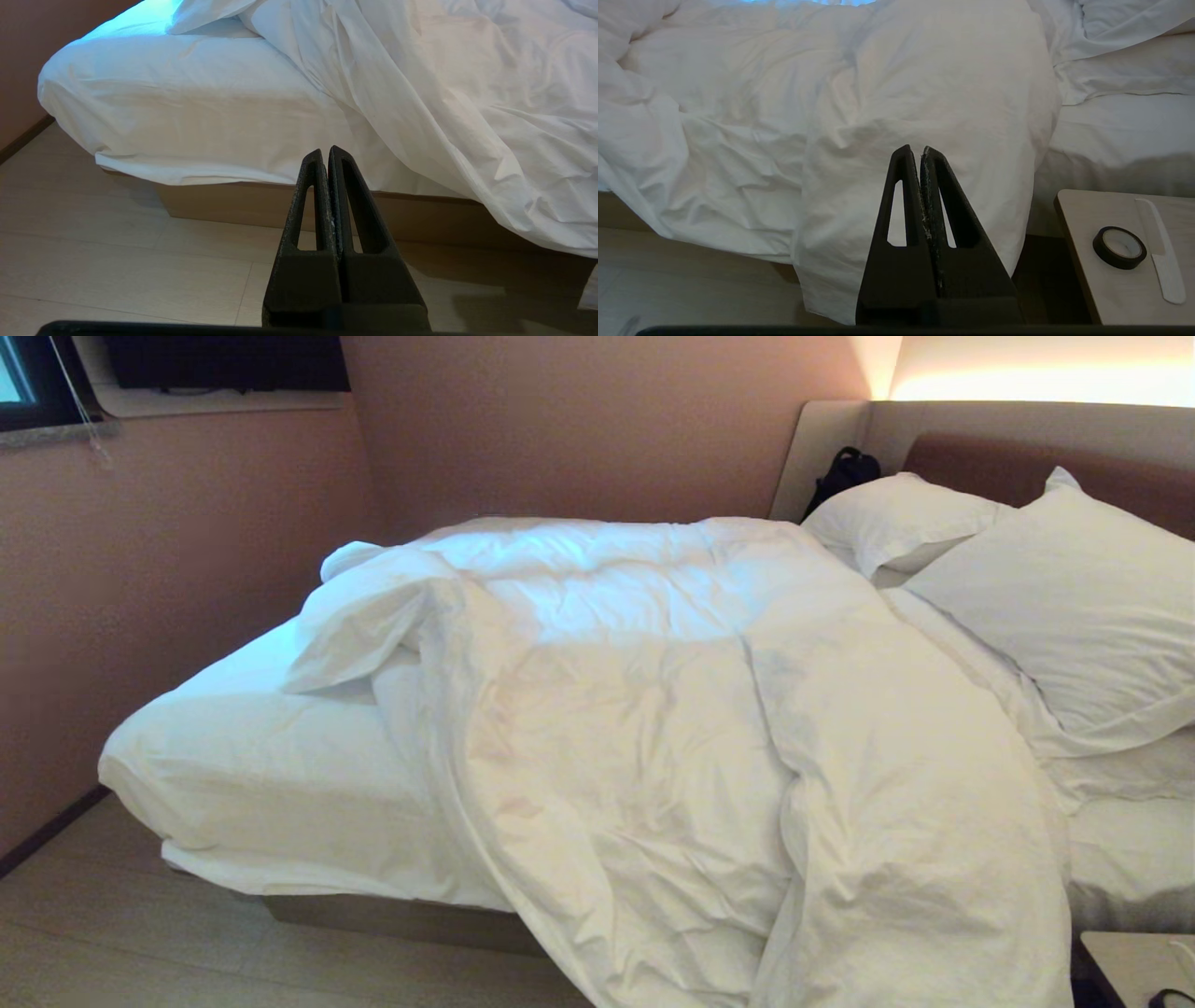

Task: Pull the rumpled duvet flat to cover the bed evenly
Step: Flatten the corners of the folded blanket

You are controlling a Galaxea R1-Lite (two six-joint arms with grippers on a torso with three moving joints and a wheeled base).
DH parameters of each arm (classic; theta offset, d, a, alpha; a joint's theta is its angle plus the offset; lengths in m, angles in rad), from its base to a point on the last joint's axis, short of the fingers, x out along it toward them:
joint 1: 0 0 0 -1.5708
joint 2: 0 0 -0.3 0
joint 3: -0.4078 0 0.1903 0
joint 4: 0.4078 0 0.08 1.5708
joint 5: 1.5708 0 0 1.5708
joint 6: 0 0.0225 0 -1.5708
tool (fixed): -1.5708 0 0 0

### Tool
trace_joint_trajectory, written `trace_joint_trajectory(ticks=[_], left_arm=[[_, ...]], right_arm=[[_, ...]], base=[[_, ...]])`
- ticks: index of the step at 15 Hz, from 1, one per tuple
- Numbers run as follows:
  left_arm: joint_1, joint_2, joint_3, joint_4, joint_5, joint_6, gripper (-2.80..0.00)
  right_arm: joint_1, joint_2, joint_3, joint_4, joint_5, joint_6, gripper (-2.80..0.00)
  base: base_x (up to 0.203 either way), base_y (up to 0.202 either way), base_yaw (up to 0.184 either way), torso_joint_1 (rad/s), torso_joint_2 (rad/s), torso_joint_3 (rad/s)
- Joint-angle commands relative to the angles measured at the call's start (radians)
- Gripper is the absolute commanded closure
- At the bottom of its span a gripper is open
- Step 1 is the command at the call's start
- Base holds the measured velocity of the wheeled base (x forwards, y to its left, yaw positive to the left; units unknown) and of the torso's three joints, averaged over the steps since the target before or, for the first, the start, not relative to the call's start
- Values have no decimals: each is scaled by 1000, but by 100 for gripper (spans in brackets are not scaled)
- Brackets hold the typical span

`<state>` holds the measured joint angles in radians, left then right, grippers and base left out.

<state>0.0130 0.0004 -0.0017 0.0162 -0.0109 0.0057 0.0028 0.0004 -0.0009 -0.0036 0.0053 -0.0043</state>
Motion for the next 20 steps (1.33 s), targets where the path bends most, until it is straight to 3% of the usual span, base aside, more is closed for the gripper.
trace_joint_trajectory(ticks=[1, 20], left_arm=[[1, 0, 0, 0, 0, 0, 0], [1, 0, 0, 1, 0, 0, 0]], right_arm=[[0, 0, -1, -1, 1, 0, 0], [0, 0, -2, 3, -1, -7, 0]], base=[[0, 0, 0, 0, 0, 0], [0, 0, 0, 0, 0, 0]])
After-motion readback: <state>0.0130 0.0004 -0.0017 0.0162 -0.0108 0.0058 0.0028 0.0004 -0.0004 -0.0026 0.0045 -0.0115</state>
